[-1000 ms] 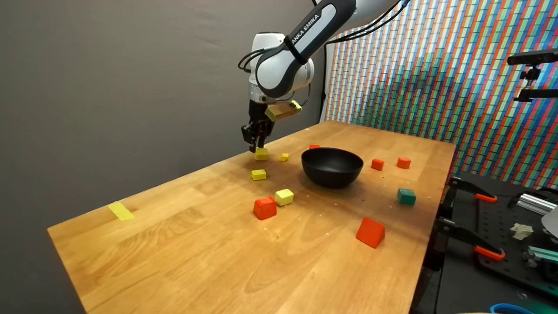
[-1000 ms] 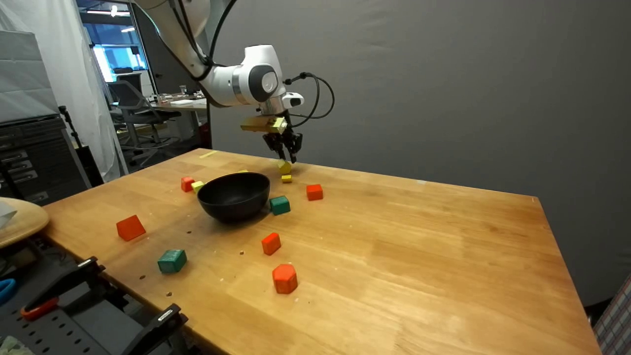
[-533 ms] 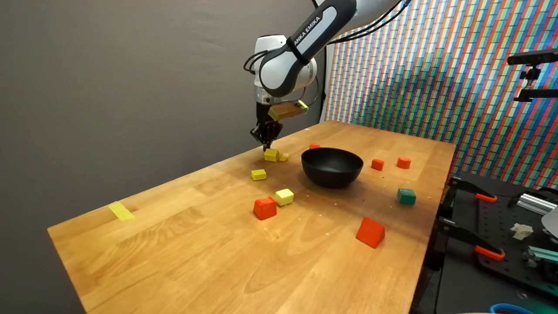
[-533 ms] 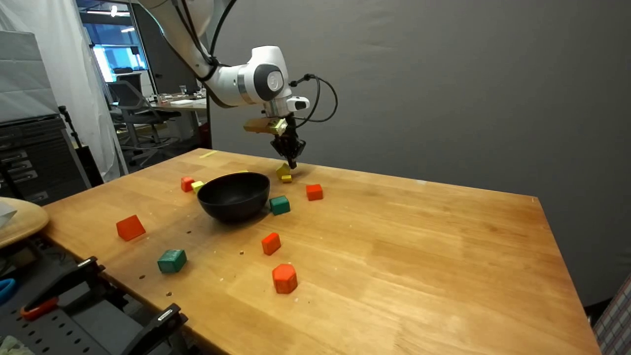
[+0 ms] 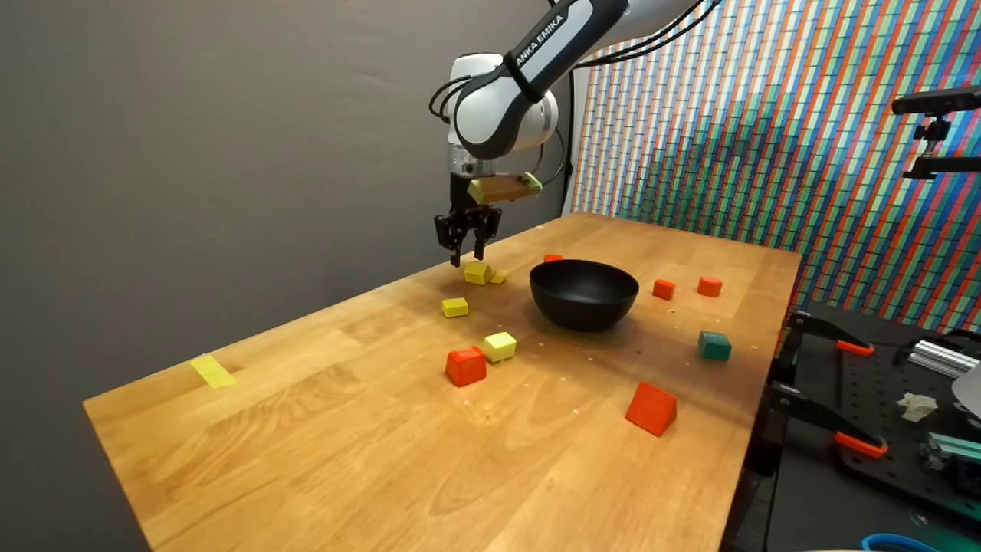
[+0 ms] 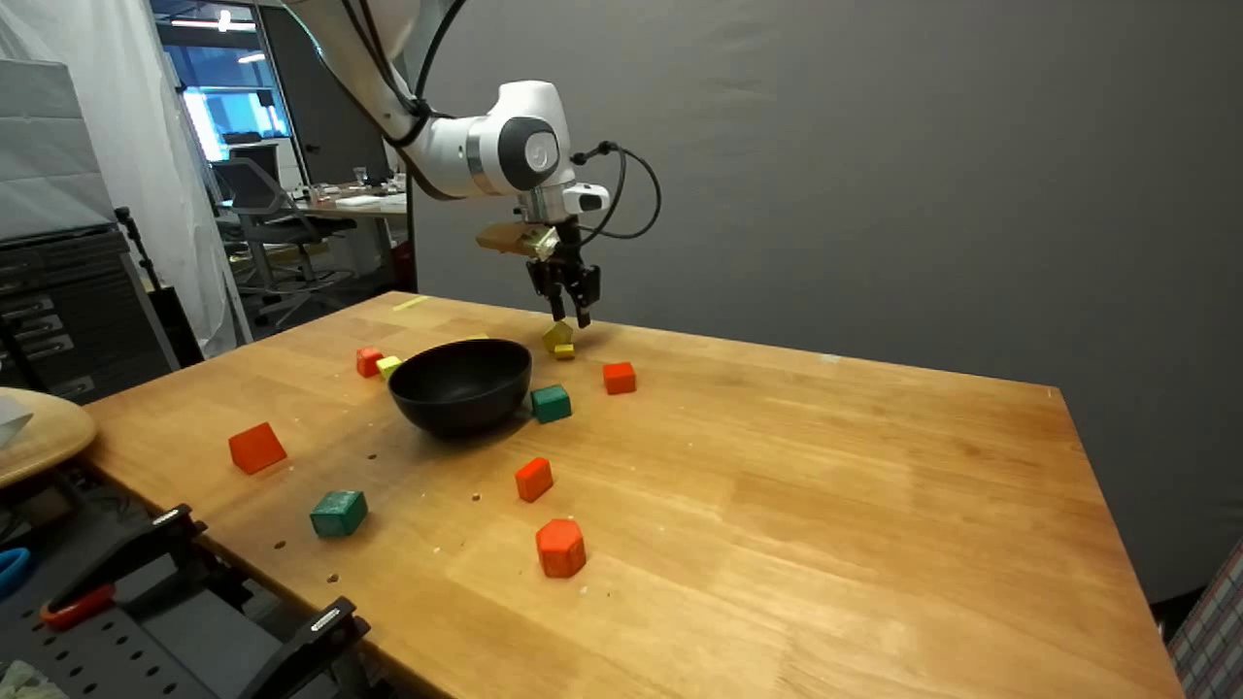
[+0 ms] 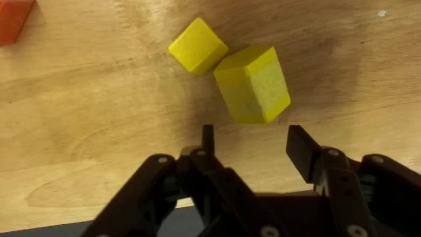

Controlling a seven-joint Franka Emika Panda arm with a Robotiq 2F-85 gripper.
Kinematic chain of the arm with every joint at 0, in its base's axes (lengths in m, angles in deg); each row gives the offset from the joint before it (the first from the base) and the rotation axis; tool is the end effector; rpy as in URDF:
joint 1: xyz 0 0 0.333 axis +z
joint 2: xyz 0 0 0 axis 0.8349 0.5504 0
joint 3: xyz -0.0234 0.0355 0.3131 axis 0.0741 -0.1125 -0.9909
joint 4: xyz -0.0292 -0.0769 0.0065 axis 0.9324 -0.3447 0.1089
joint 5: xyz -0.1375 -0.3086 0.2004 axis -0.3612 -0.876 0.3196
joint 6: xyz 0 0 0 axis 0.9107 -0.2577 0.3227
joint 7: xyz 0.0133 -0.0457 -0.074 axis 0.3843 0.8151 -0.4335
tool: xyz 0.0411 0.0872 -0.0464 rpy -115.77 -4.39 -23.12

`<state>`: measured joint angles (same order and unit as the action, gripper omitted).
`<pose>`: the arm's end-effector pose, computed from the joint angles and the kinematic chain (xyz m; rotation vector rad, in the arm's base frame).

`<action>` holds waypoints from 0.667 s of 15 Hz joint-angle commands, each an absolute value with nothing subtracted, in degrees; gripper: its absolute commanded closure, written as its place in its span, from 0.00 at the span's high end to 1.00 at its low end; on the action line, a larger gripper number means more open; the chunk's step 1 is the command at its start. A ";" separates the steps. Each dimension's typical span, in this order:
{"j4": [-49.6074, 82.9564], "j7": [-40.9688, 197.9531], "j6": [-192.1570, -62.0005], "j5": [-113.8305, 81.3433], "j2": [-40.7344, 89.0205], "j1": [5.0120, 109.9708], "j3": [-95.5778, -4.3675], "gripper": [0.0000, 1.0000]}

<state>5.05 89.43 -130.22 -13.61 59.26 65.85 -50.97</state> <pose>0.7303 0.0881 0.1693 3.1060 -0.2123 0.1570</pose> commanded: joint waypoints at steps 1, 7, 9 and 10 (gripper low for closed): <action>8.33 87.82 -127.78 -12.43 56.28 64.99 -53.24 0.92; 12.32 81.00 -126.09 -14.13 55.47 64.59 -54.81 0.75; 12.90 80.38 -126.64 -14.67 55.50 64.74 -54.32 0.62; 13.04 80.41 -126.79 -14.99 55.47 64.81 -54.08 0.52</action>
<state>10.20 82.02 -126.66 -14.12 57.57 65.47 -53.82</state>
